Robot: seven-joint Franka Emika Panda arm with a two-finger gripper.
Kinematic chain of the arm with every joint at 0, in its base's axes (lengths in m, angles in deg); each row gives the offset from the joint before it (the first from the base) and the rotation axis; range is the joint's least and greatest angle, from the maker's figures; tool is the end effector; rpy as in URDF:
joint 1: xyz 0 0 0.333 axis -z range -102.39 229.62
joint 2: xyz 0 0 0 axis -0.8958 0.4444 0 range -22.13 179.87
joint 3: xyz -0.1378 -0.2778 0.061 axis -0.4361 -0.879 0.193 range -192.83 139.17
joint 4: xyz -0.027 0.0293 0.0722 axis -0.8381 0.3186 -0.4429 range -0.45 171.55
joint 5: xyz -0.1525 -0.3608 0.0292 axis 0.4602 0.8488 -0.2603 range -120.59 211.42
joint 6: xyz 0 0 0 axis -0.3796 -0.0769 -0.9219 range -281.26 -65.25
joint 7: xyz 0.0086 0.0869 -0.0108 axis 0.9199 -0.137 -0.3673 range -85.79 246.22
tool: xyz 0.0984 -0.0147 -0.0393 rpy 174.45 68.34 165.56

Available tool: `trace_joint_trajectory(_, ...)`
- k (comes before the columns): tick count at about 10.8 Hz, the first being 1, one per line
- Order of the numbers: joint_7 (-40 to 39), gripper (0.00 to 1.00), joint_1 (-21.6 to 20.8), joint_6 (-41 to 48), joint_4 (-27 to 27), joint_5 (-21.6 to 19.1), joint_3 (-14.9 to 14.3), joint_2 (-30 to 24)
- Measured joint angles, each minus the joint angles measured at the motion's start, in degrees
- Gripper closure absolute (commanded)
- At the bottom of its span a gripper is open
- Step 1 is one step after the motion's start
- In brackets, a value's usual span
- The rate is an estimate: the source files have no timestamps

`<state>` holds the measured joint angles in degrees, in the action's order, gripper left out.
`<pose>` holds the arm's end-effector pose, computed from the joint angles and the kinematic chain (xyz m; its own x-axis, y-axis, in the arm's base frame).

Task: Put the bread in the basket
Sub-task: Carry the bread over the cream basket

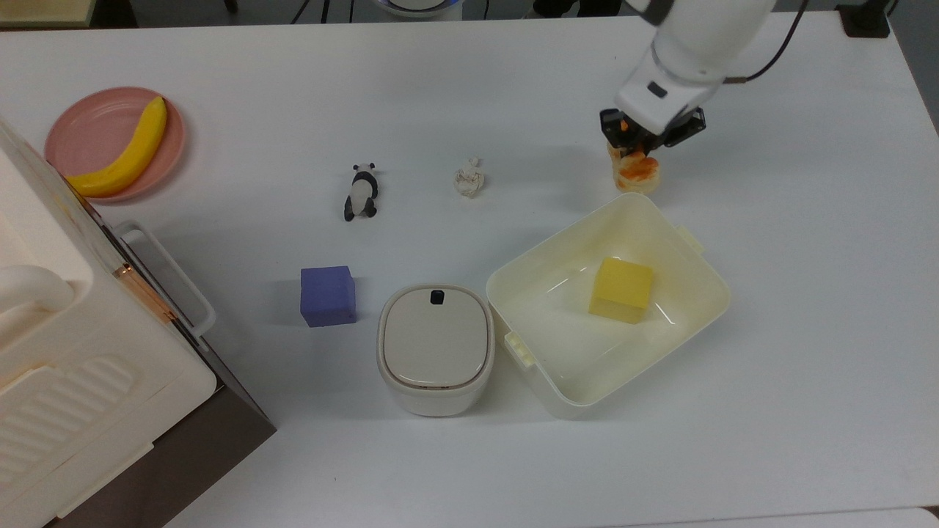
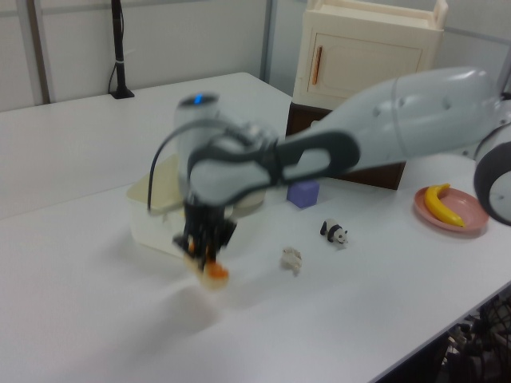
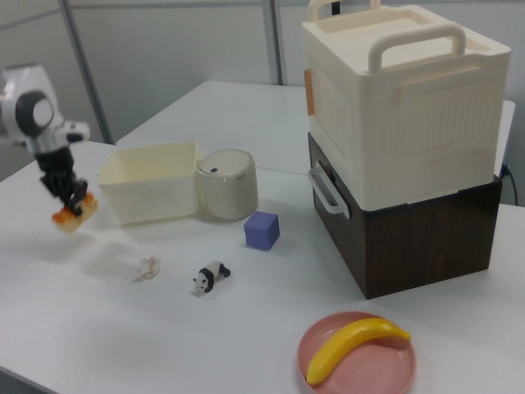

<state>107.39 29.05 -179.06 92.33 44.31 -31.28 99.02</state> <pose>0.5560 0.3291 0.3885 0.9972 0.0457 -0.0584 0.0482 -0.9980 0.0408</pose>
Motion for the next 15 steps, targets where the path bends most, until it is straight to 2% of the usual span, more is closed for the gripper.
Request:
trace_joint_trajectory(1, -0.16, 1.00, 2.52, 3.13, -3.08, -0.27, -0.15, -1.76)
trace_joint_trajectory(3, -1.72, 1.00, 9.57, 6.54, -8.44, -5.12, -0.31, -3.67)
trace_joint_trajectory(6, -0.10, 1.00, 17.32, 4.91, -10.15, -10.10, -0.36, -3.07)
trace_joint_trajectory(7, 2.68, 0.96, 18.47, 2.65, -10.34, -10.96, -0.35, -2.23)
trace_joint_trajectory(8, 6.40, 0.85, 19.02, -0.10, -10.40, -12.21, -0.35, -1.14)
trace_joint_trajectory(9, 10.24, 0.64, 19.42, -2.05, -10.45, -14.06, -0.34, 0.05)
trace_joint_trajectory(10, 13.37, 0.01, 19.63, -3.13, -10.51, -15.73, -0.34, 1.04)
trace_joint_trajectory(12, 18.45, 0.00, 19.62, -4.67, -10.69, -17.21, -0.30, 1.86)
trace_joint_trajectory(15, 19.80, 0.00, 19.60, -4.80, -10.76, -17.22, -0.27, 2.05)
